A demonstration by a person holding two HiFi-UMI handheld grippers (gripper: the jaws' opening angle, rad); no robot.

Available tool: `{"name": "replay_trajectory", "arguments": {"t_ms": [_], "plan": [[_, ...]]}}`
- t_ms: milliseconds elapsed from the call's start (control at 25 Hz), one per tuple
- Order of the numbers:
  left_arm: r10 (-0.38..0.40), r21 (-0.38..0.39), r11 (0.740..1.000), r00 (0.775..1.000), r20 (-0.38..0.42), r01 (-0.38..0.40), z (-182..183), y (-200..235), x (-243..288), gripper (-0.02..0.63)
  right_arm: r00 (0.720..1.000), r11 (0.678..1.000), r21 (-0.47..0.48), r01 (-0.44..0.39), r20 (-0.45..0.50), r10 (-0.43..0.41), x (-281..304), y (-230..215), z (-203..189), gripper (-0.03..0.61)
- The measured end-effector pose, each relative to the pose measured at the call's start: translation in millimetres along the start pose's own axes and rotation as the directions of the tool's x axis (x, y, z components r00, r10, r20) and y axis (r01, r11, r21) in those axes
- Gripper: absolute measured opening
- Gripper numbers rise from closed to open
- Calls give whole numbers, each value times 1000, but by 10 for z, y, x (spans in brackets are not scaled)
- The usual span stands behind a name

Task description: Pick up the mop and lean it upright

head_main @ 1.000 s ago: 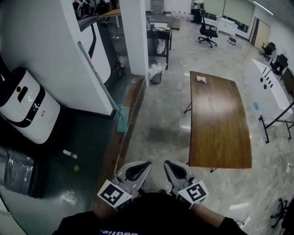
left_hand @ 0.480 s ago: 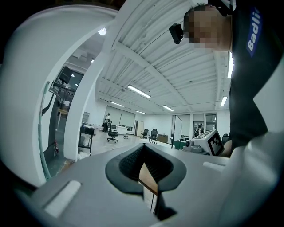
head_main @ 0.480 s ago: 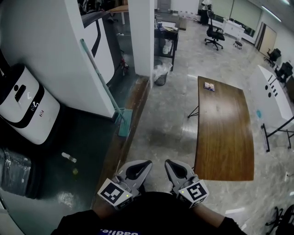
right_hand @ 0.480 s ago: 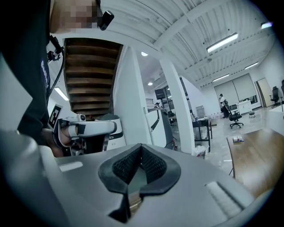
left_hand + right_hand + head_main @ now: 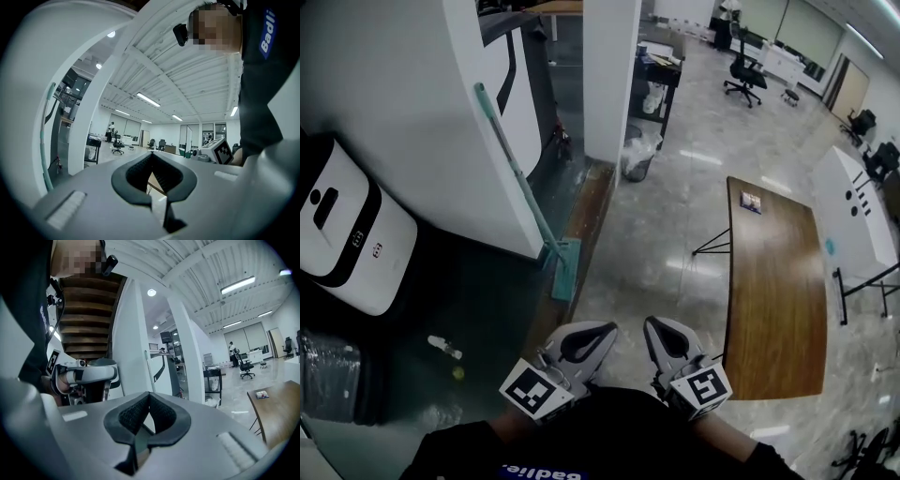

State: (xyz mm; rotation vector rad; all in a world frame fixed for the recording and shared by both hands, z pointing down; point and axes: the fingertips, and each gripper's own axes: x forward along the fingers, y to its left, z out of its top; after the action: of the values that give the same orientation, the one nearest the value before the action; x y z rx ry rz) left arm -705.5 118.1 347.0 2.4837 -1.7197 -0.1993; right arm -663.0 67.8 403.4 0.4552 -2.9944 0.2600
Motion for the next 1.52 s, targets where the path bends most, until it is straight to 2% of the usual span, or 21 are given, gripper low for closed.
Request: {"name": "replay_trajectory", "arguments": {"t_ms": [200, 400, 520, 720, 880, 1080, 1360, 1520], "plan": [[27, -16, 1000, 999, 25, -27, 141, 592, -118, 20, 1000, 999, -37, -8, 3, 8, 588, 46, 170, 12], [70, -27, 997, 997, 32, -69, 158, 922, -191, 20, 999, 997, -60, -50, -14, 49, 980, 30, 252, 23], [114, -22, 993, 991, 67, -112, 224, 1097, -189, 20, 996, 994, -64, -93, -19, 92, 1210, -15, 305, 28], [226, -5, 974, 974, 19, -226, 205, 1369, -161, 20, 980, 976, -86, -200, -19, 199, 1618, -201, 303, 32], [371, 12, 929, 929, -4, -371, 244, 1646, -10, 20, 949, 946, -72, -315, -24, 314, 1997, -343, 434, 37], [490, 5, 871, 871, 33, -490, 318, 1928, 137, 20, 897, 894, -74, -442, -34, 440, 2445, -449, 578, 45], [609, -6, 793, 792, 43, -610, 344, 2151, 190, 20, 829, 823, -101, -558, -58, 556, 2936, -481, 698, 69], [666, -9, 745, 744, 45, -667, 345, 2188, 82, 20, 811, 805, -95, -586, -68, 582, 3176, -439, 771, 75]]}}
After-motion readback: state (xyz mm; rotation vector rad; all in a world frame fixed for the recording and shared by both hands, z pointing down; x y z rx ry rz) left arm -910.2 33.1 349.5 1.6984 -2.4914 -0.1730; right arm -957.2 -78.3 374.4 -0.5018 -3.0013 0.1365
